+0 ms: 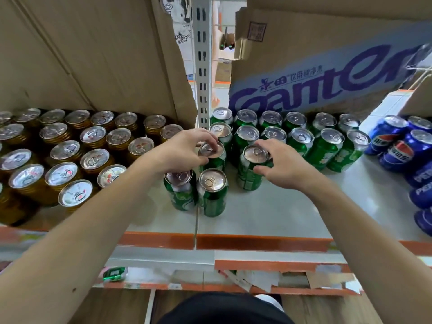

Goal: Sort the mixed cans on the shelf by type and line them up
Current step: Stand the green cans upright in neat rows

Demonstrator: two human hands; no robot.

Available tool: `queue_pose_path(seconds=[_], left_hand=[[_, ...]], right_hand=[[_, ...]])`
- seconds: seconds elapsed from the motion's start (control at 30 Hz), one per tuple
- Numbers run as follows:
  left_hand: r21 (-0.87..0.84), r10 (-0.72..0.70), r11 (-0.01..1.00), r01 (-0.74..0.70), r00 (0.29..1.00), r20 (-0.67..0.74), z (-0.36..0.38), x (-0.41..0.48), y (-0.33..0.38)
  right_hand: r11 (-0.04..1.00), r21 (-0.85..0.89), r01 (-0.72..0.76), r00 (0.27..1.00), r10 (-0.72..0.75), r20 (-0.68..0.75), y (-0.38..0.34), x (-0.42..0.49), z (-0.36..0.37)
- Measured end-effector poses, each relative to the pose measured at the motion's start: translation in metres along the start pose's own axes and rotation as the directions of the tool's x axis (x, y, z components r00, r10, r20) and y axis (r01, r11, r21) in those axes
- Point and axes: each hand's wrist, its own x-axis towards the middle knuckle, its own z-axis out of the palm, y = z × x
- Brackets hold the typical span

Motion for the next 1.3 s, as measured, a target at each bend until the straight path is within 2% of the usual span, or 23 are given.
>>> queue_pose_path(seconds=[0.07, 0.13, 0.2, 0.37, 0.47, 0.57, 0.63, 0.7, 0.73, 0.8, 0.87, 0.93, 1.0, 1.2, 1.3], left_hand=[[0.062, -0.026, 0.998, 0.031, 0.997, -0.073, 0.005, 0.0, 0.004], [0.154, -0.055, 0.984, 0.084, 0.982, -0.182, 0.014, 0.001, 0.007], [0.173, -0.038, 0.981, 0.083, 0.968, -0.247, 0.019, 0.002, 0.008], [0.017, 0.082, 0.997, -0.08, 0.991, -0.11, 0.014, -0.004, 0.0], [0.002, 0.088, 0.996, -0.088, 0.986, -0.139, 0.018, -0.006, 0.0], [0.024, 0.071, 0.997, -0.068, 0.986, -0.153, 0.019, -0.006, 0.002], [0.079, 0.044, 0.996, -0.036, 0.994, -0.099, 0.015, -0.012, 0.004], [0.105, -0.027, 0.994, 0.029, 0.999, -0.025, 0.007, -0.026, 0.003], [0.107, -0.055, 0.993, 0.054, 0.998, 0.006, 0.003, -0.034, 0.0], [0.167, -0.103, 0.981, 0.094, 0.993, 0.049, -0.005, -0.052, -0.009], [0.29, -0.175, 0.945, 0.155, 0.983, 0.047, -0.009, -0.066, -0.014], [0.354, -0.204, 0.914, 0.199, 0.979, -0.025, -0.004, -0.074, -0.015], [0.348, -0.184, 0.915, 0.206, 0.978, -0.096, 0.001, -0.078, -0.011], [0.337, -0.119, 0.927, 0.166, 0.981, -0.155, 0.001, -0.082, 0.005], [0.35, -0.075, 0.926, 0.137, 0.98, -0.186, 0.004, -0.084, 0.029]], right_hand=[[0.999, -0.053, -0.013, 1.0, 0.013, -0.007, -0.001, 0.002, -0.006], [0.992, -0.084, -0.092, 0.994, 0.086, -0.066, -0.007, 0.003, -0.008], [0.98, -0.119, -0.162, 0.983, 0.15, -0.107, -0.015, 0.003, -0.005], [0.988, 0.005, -0.152, 0.975, 0.151, -0.164, -0.026, 0.004, 0.015], [0.986, 0.058, -0.155, 0.968, 0.163, -0.189, -0.027, 0.004, 0.019], [0.98, 0.033, -0.197, 0.966, 0.2, -0.163, -0.024, 0.0, 0.02], [0.987, -0.041, -0.153, 0.951, 0.136, -0.279, -0.026, -0.011, 0.024], [0.997, -0.071, 0.038, 0.906, -0.064, -0.418, -0.032, -0.028, 0.029], [0.988, -0.076, 0.136, 0.893, -0.155, -0.422, -0.036, -0.035, 0.032], [0.966, -0.088, 0.242, 0.91, -0.258, -0.326, -0.044, -0.044, 0.038], [0.961, -0.09, 0.261, 0.939, -0.275, -0.208, -0.051, -0.044, 0.047], [0.965, -0.081, 0.251, 0.955, -0.261, -0.141, -0.056, -0.041, 0.055], [0.965, -0.087, 0.249, 0.962, -0.257, -0.093, -0.059, -0.04, 0.058], [0.952, -0.127, 0.279, 0.95, -0.293, -0.108, -0.051, -0.045, 0.055], [0.963, -0.035, 0.266, 0.954, -0.269, -0.135, -0.032, -0.06, 0.047]])
